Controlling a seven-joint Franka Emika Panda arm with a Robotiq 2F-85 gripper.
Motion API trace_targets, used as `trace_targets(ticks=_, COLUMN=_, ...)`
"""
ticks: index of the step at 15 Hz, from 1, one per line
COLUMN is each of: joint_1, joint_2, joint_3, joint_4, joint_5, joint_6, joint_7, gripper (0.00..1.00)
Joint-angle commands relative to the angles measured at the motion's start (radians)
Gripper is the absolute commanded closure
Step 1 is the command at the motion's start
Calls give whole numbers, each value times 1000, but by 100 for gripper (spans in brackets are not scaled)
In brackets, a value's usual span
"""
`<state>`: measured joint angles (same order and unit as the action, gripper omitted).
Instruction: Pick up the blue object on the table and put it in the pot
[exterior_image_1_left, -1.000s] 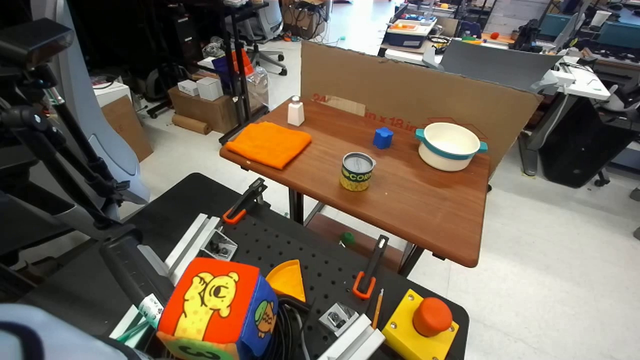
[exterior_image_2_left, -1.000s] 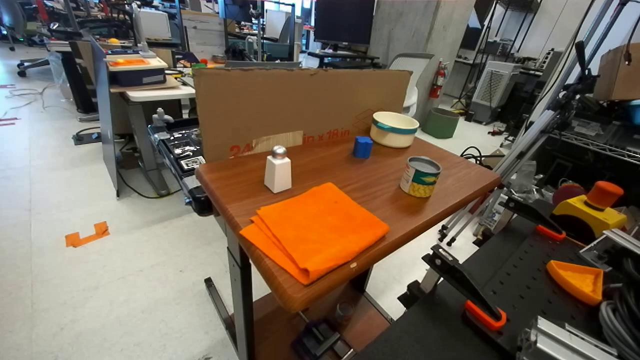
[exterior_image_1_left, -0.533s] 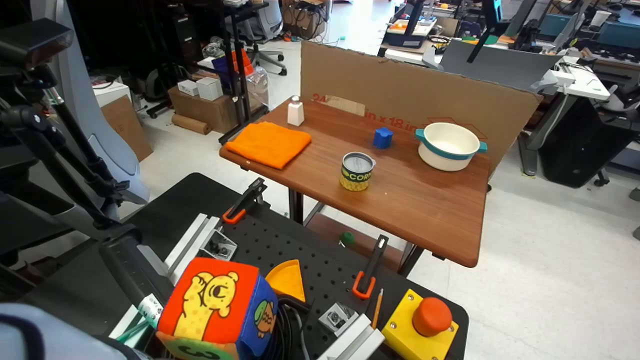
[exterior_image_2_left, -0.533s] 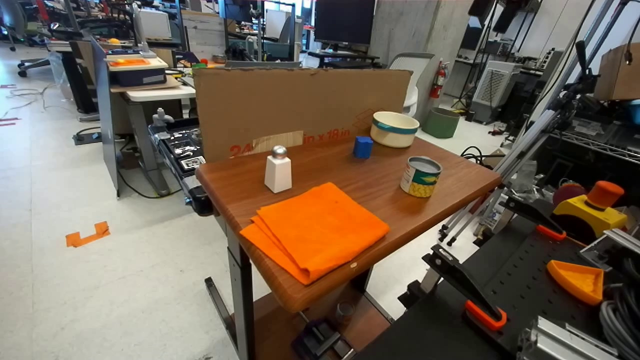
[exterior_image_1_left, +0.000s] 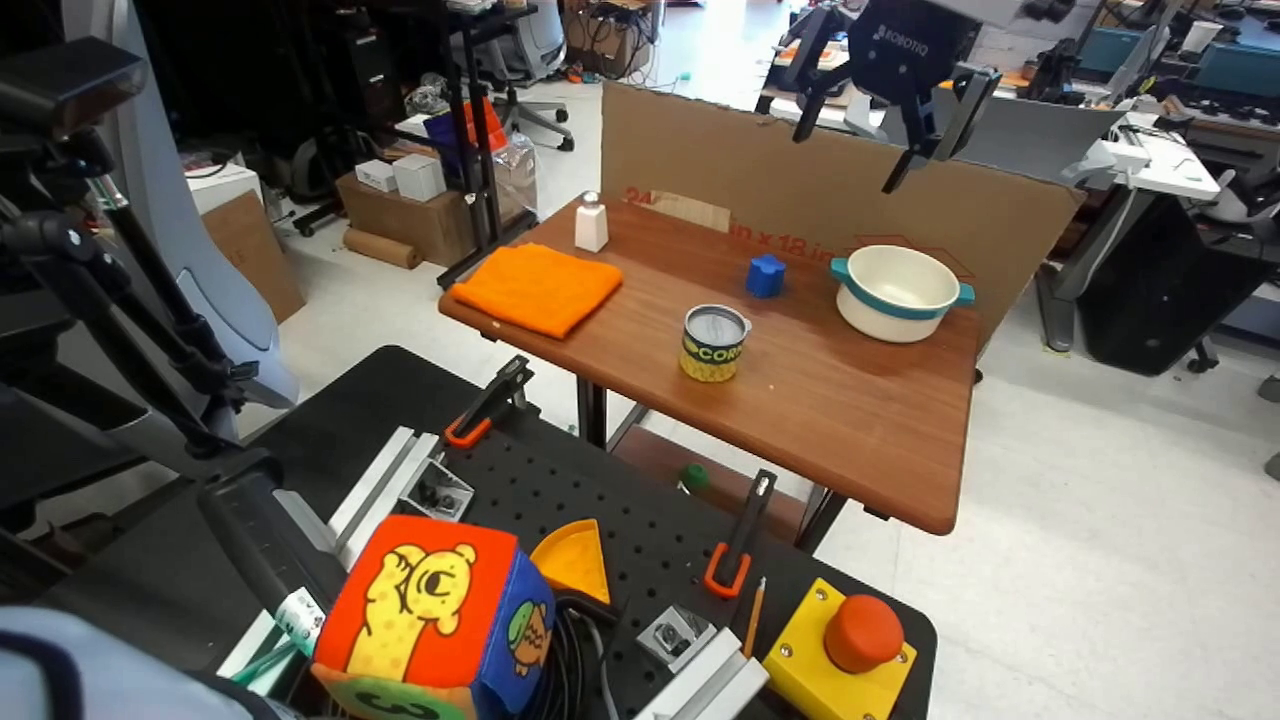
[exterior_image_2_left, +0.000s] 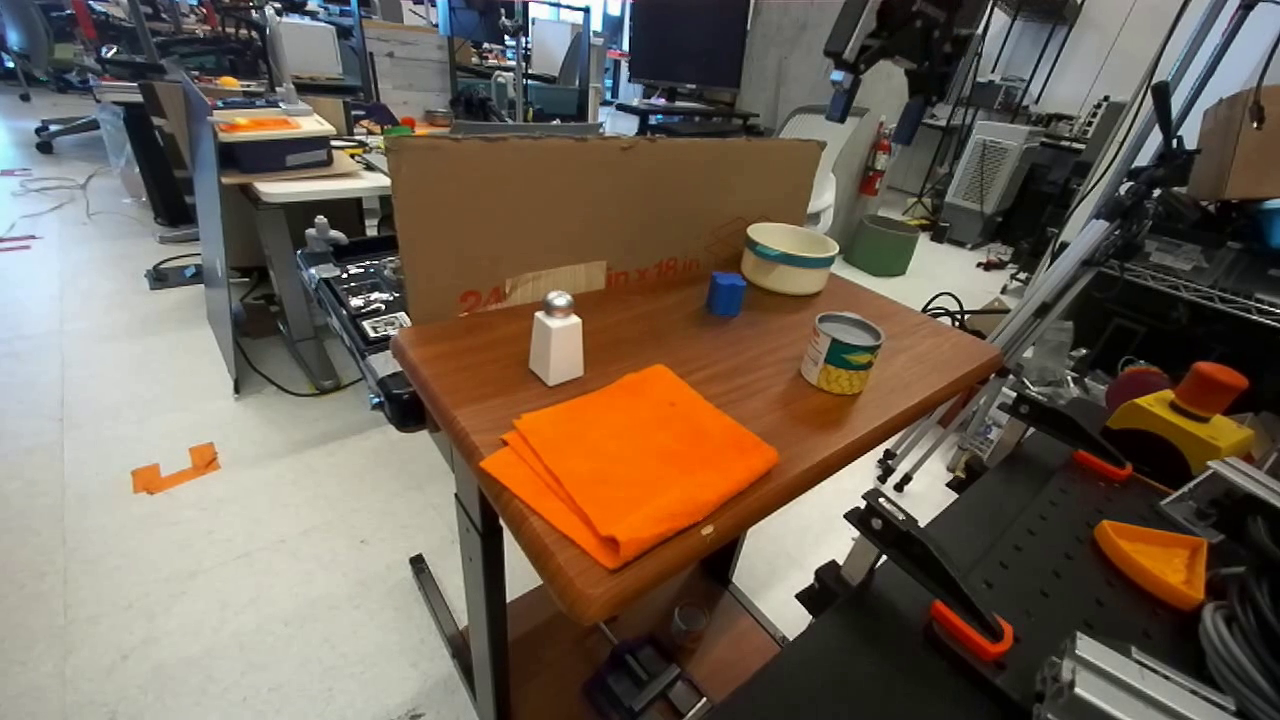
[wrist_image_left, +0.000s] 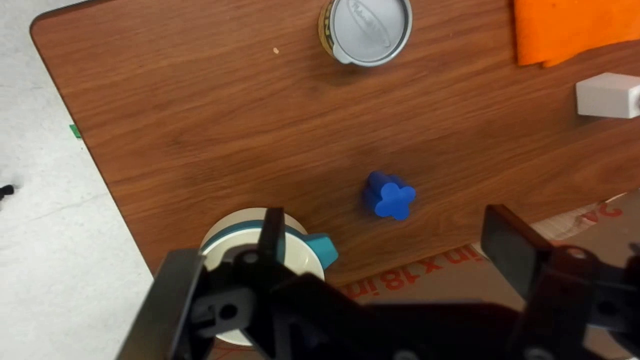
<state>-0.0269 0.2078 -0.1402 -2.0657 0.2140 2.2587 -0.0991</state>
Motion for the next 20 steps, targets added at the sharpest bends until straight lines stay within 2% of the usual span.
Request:
trace_targets(ticks=1, joint_1=-21, joint_2=167, joint_3=28, joint_4=180, joint_5=-35, joint_6=-67, joint_7=108, gripper=0)
trace_targets(ticks=4, joint_1=-2, joint_2=293, joint_3=29, joint_4=315, joint_5=-83, joint_6=-148, joint_7=225, gripper=0)
trace_targets(ticks=9, joint_1=43, joint_2=423, joint_3=46, joint_4=465, joint_5=-152, joint_6=-260, joint_7=345, gripper=0)
trace_targets(ticks=16, joint_1=71, joint_2=549, joint_3=53, joint_4=625, joint_5=-163, joint_6=-247, joint_7=411, gripper=0)
trace_targets(ticks=20, joint_1=92, joint_2=601, joint_3=42, joint_4=664, joint_5=-187, joint_6=-244, joint_7=442, gripper=0)
